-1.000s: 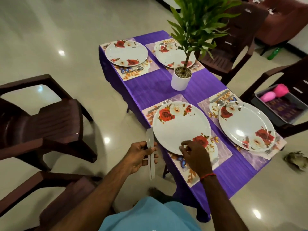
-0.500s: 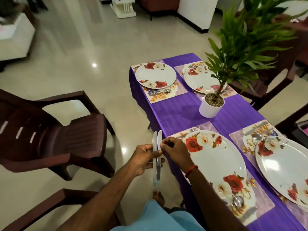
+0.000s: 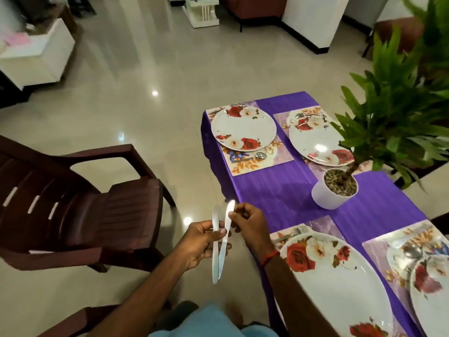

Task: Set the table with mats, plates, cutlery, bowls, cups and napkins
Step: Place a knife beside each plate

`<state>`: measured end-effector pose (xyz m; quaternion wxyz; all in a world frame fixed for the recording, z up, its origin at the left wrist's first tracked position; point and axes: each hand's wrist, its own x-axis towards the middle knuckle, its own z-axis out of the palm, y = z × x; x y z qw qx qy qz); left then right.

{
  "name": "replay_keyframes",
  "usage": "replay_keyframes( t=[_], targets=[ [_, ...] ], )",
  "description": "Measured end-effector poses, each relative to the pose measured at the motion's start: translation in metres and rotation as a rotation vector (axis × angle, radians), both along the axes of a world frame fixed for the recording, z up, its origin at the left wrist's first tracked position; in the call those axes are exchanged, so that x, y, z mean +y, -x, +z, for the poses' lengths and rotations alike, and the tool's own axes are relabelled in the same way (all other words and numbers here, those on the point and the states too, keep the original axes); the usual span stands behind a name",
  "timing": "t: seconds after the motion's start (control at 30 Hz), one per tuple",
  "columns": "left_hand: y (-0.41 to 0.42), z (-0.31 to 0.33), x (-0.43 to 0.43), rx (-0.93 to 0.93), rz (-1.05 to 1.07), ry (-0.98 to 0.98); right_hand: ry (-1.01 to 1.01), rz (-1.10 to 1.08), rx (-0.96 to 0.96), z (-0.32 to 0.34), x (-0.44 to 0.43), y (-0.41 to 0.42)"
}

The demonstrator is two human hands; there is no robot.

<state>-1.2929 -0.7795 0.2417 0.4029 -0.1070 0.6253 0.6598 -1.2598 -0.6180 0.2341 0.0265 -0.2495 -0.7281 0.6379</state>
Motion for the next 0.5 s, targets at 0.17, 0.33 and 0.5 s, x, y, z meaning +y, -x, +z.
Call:
replay_keyframes(
  t=[0.17, 0.33, 0.5],
  targets=[
    [0.037, 0.0, -0.008, -0.003, 0.017, 0.029, -0.017, 0.004, 0.011, 0.002, -0.001, 0.036],
    [0.088, -0.002, -0.008, -0.044, 0.044, -0.011, 0.013, -0.015, 0.001, 0.002, -0.002, 0.082],
    [0.15, 0.0, -0.007, -0.019, -0.01, -0.021, 0.007, -0.118, -0.017, 0.007, 0.001, 0.132]
  ],
)
